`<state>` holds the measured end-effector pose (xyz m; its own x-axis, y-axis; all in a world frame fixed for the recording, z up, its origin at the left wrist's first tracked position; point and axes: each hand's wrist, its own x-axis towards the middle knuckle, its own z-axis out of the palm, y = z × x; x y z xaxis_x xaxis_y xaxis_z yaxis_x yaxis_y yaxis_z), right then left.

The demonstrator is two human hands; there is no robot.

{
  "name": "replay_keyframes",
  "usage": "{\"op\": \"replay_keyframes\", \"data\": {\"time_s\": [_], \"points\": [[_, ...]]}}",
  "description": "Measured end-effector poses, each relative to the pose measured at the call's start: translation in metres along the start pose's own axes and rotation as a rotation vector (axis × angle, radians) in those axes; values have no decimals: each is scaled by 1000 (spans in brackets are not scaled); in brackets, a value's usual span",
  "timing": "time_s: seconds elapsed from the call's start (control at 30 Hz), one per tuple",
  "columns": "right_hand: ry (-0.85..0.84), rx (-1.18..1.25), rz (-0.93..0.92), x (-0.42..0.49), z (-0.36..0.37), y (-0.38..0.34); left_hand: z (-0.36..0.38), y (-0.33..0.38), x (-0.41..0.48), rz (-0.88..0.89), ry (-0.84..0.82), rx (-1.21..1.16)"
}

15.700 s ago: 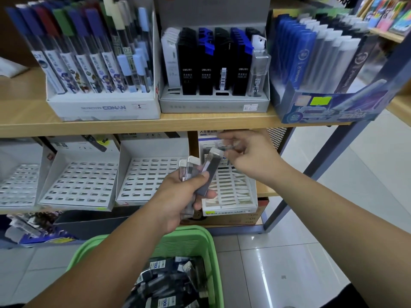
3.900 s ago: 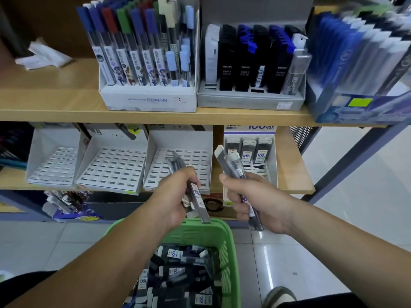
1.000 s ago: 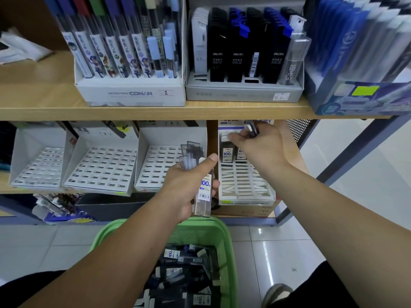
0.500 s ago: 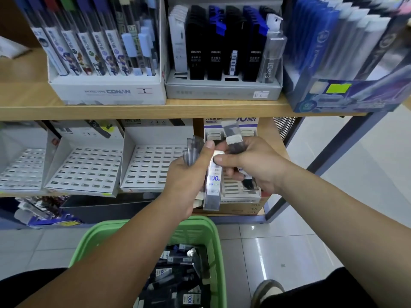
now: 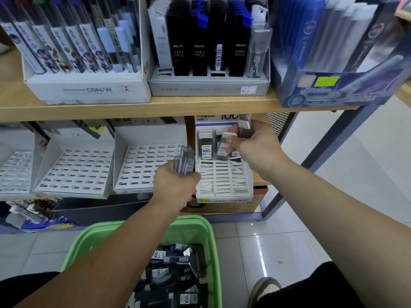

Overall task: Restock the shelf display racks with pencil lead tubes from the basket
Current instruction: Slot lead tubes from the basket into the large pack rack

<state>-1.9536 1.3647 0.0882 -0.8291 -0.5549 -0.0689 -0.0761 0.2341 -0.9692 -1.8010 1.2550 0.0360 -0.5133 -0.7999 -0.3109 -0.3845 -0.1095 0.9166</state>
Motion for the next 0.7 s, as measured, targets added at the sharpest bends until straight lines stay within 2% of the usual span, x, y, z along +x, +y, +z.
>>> {"op": "replay_keyframes", "data": {"time_s": [0.37,0.5,0.7], "points": [[47,-106,-15,4,6,1,-6,0,0,-36,-17,-43],[41,-292,-82,5,14,4,-8,3,-2,-52,-31,-98],[144,-297,-88,10,14,3,-17,22,-9,-92,-96,-198]]}}
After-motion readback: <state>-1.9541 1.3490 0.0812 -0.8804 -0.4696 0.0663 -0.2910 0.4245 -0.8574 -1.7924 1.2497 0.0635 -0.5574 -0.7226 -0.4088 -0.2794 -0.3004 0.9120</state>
